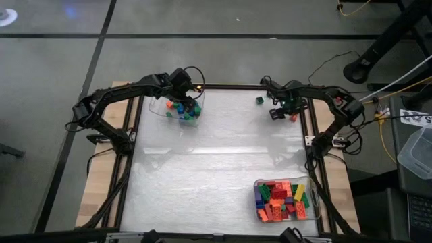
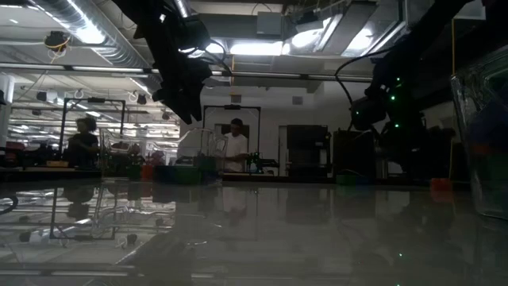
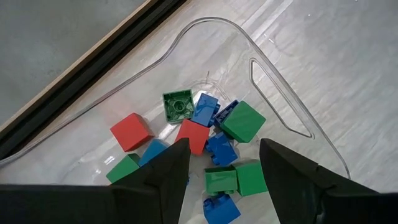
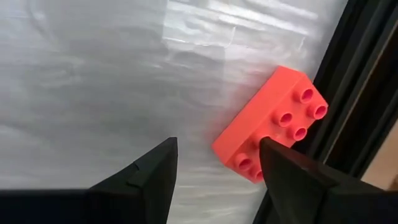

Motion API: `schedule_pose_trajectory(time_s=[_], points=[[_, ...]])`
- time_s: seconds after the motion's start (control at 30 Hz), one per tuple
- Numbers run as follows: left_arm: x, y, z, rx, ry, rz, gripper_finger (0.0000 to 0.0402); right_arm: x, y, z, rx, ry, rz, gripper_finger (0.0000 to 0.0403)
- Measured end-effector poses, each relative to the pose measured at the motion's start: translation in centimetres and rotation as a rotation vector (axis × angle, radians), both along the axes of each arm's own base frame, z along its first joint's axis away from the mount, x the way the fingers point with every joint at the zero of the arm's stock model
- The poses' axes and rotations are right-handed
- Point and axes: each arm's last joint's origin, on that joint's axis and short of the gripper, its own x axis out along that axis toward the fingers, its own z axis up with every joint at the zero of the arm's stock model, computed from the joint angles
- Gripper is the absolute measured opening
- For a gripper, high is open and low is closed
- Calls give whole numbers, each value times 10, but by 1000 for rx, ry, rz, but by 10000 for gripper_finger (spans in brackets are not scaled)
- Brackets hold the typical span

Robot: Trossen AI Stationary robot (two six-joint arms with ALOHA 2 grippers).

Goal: Sort blocks by size
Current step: Put the rectangular orange game piece into the bottom transparent bin

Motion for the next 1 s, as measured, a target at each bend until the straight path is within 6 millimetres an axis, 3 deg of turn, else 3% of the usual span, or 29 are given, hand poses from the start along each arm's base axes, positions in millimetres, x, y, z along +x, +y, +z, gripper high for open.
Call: schedule_pose_trajectory(time_s=[0.17,0.33,0.6,0.83,1.0], points=[[0,0,0,-1,-1,2,182,2,3,0,75,-63,-16,222],[0,0,0,0,-1,2,182,17,20,0,161,-124,40,222],[0,0,0,0,-2,2,182,57,69,3,195,-138,261,222],[0,0,0,0,-3,2,182,97,114,23,92,-137,394,222],[0,0,0,1,-3,2,182,105,133,38,64,-161,473,222]])
